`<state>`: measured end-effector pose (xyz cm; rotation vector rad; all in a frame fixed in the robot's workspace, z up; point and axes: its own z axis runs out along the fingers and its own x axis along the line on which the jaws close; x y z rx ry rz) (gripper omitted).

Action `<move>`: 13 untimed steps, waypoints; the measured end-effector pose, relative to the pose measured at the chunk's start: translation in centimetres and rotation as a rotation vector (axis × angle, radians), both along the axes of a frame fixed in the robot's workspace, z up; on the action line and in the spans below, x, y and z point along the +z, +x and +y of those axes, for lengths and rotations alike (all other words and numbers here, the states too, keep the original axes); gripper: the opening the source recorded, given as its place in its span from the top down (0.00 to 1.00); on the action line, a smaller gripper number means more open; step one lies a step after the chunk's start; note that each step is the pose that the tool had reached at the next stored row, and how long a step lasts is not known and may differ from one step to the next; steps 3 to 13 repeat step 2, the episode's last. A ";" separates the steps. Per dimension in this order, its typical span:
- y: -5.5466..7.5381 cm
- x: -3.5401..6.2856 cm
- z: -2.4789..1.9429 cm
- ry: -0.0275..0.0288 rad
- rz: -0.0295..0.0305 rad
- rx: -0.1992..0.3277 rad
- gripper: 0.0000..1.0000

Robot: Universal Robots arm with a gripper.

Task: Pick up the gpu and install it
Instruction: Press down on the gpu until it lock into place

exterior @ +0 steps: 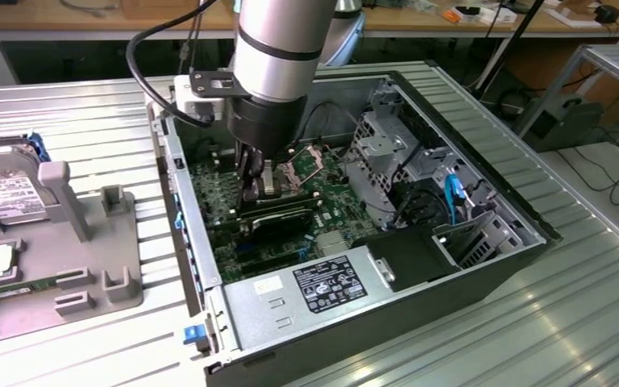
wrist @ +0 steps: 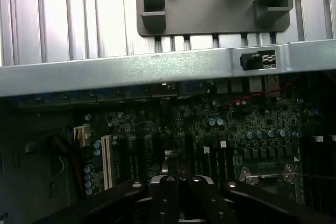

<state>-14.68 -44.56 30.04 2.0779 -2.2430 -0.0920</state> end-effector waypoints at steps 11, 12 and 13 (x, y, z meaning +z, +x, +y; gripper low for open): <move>0.0 0.00 0.00 0.0000 0.0000 0.000 0.89; 0.0 0.00 0.00 0.0000 0.0000 0.000 0.89; 0.0 0.00 0.00 0.0000 0.0000 0.000 0.89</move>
